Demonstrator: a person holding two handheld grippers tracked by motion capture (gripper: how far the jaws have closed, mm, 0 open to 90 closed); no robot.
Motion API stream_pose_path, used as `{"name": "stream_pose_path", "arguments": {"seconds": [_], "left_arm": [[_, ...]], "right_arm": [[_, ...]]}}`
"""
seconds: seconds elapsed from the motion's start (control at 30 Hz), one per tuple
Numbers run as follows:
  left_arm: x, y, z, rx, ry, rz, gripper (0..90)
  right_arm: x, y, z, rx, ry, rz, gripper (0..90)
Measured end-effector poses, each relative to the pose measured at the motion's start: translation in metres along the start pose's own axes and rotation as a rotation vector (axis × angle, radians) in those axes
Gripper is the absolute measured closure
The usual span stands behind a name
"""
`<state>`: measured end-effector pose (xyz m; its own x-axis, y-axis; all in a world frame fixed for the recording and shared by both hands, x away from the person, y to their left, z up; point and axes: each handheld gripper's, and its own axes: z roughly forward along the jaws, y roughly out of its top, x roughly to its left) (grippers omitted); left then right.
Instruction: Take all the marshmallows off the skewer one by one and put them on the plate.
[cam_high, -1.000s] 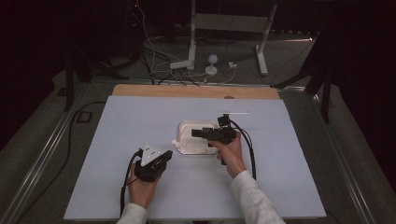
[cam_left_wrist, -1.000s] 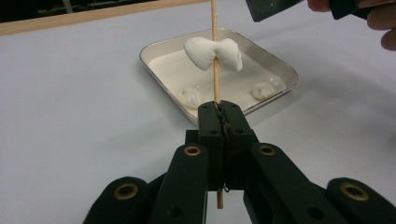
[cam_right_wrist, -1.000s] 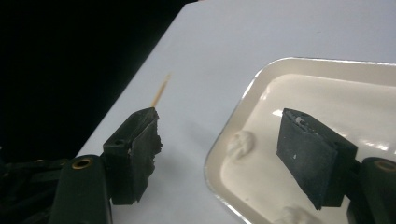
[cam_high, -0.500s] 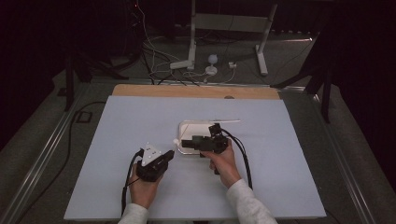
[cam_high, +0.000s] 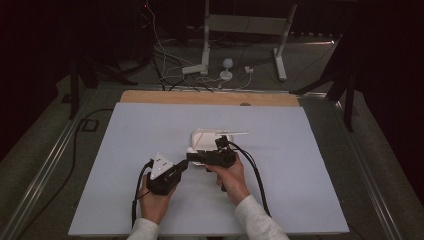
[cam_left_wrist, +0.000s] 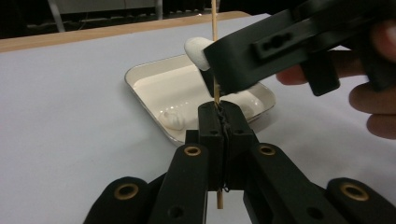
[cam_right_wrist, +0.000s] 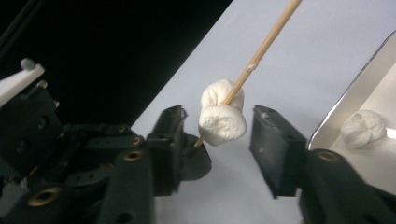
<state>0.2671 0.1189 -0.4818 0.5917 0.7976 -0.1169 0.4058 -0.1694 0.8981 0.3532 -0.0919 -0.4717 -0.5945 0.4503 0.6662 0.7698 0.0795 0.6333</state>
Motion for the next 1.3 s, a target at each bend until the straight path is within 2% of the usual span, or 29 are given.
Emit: {"name": "stream_pose_path", "arguments": {"seconds": [0.17, 0.33, 0.43, 0.57, 0.7, 0.93, 1.07, 1.3], "left_arm": [[0.0, 0.0, 0.0, -0.005, 0.002, -0.001, 89.8], [0.001, 0.0, -0.001, -0.006, -0.002, -0.006, 89.9], [0.001, 0.0, -0.001, -0.008, -0.006, -0.005, 90.0], [0.0, -0.001, -0.001, -0.005, -0.012, 0.011, 90.0], [-0.002, 0.0, -0.001, -0.006, -0.021, 0.028, 90.0], [-0.003, -0.001, -0.002, -0.007, -0.022, 0.04, 90.0], [-0.003, -0.001, -0.003, -0.011, -0.027, 0.041, 90.0], [-0.004, -0.001, -0.004, -0.009, -0.029, 0.046, 90.0]], "right_arm": [[-0.001, -0.001, 0.002, -0.009, 0.011, 0.034, 70.6], [0.0, -0.002, 0.005, -0.018, 0.016, 0.056, 74.7], [0.002, -0.002, 0.004, -0.04, 0.002, 0.05, 76.8], [0.002, 0.002, -0.002, -0.087, -0.017, 0.051, 78.2], [0.001, 0.007, -0.011, -0.104, -0.02, 0.055, 78.6], [-0.001, 0.011, -0.015, -0.097, -0.015, 0.049, 78.6], [-0.001, 0.014, -0.016, -0.083, -0.013, 0.029, 78.6], [-0.001, 0.018, -0.02, -0.08, -0.016, 0.034, 78.7]]}}
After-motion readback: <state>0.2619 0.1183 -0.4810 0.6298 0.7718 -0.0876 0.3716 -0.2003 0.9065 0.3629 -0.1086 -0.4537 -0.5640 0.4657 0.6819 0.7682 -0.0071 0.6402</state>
